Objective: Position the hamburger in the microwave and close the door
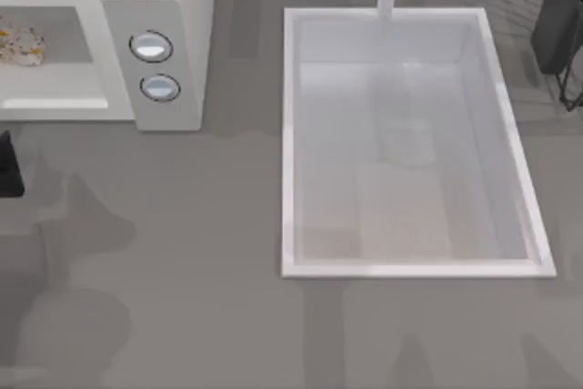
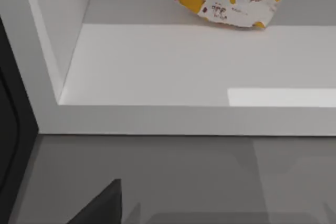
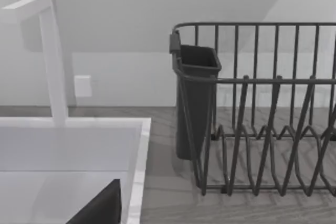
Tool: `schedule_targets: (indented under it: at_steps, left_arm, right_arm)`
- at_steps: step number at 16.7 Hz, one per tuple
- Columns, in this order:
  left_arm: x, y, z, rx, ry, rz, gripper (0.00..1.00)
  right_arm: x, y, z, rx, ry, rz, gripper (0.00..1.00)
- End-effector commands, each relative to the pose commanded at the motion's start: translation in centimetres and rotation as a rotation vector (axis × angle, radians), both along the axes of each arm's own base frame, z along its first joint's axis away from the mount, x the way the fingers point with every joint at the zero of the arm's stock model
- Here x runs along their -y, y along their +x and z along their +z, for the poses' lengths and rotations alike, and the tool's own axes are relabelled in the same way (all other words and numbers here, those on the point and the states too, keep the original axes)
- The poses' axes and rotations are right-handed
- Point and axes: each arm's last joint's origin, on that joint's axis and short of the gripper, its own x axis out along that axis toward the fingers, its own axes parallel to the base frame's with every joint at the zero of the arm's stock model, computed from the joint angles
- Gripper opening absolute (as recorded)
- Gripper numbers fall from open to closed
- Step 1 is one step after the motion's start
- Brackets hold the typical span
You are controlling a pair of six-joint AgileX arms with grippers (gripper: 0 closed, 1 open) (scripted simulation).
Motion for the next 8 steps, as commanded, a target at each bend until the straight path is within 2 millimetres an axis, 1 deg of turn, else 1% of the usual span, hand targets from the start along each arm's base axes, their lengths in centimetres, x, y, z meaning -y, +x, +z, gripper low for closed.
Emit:
schedule_targets:
  at_steps: [5, 8]
  left_arm:
    - [0.1, -0.1, 4.3, -0.043, -0.015, -0.004, 1.00]
    - [0.2, -0.4, 7.0, -0.025, -0.009, -0.004, 1.00]
  right_arm:
    - [0.0, 0.0, 0.0, 0.000, 0.000, 0.000, 1.00]
    - [0.0, 0.0, 0.0, 0.000, 0.000, 0.000, 1.00]
